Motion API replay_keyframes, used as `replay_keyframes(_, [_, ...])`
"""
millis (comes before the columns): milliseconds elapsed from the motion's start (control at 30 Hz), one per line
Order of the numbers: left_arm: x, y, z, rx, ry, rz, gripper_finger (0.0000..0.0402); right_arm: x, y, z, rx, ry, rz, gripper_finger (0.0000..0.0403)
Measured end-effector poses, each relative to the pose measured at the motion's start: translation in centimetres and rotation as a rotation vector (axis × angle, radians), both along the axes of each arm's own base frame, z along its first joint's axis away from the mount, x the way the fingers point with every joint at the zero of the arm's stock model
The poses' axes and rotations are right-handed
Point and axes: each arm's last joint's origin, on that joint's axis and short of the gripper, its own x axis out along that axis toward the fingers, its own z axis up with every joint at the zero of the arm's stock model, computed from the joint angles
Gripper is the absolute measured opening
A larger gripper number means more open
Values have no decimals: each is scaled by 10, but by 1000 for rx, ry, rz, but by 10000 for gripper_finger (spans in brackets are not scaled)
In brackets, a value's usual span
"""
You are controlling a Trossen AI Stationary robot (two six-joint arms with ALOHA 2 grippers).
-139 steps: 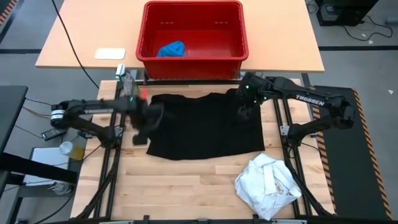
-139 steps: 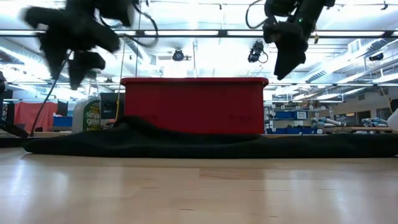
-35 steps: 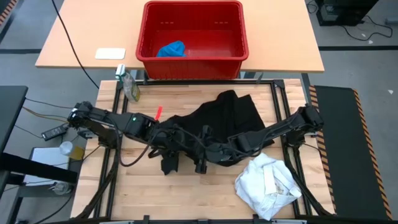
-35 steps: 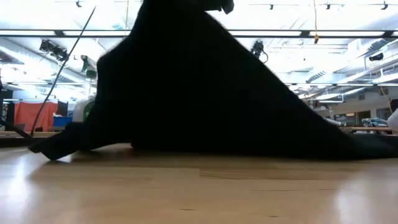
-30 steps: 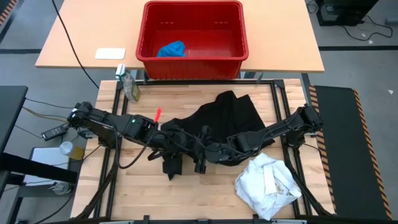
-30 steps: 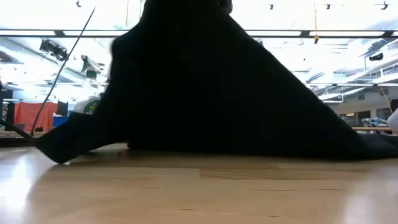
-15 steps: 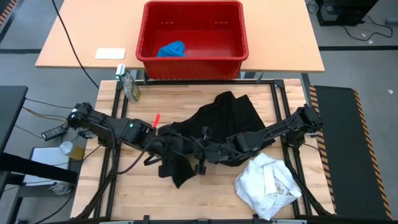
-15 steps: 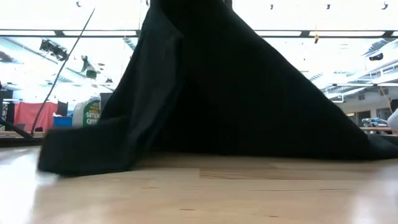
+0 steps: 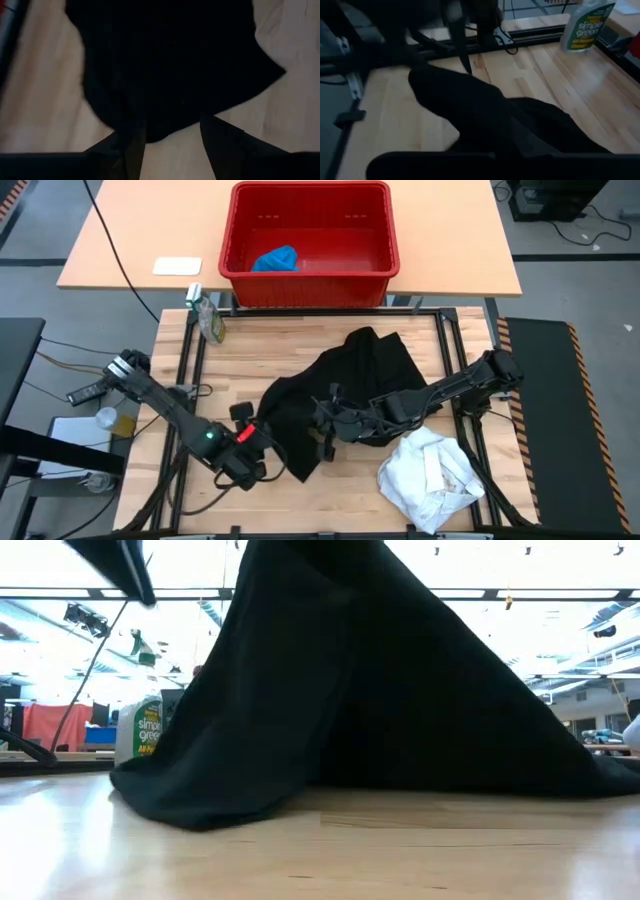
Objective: Fold laundry
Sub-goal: Fold the black shirt
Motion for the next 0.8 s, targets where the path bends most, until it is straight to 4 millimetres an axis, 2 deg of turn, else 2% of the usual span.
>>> replay_keyframes(133, [4, 2, -39, -13, -65, 28, 190, -5, -1, 5, 40, 1, -22, 10])
replay_keyframes(267, [-1, 9, -64, 34, -175, 151, 191, -8, -3, 8, 76, -5, -45, 10])
replay_keyframes(400, [-8, 9, -85, -23, -269, 251, 204, -8, -3, 8, 93, -7, -56, 10])
replay_keyframes(567, [-12, 2, -100, 2, -365, 172, 229, -7, -4, 8, 101, -8, -63, 10])
replay_keyframes(800, [-9, 26, -114, 104, -343, 216, 265, -7, -3, 8, 146, -4, -44, 10])
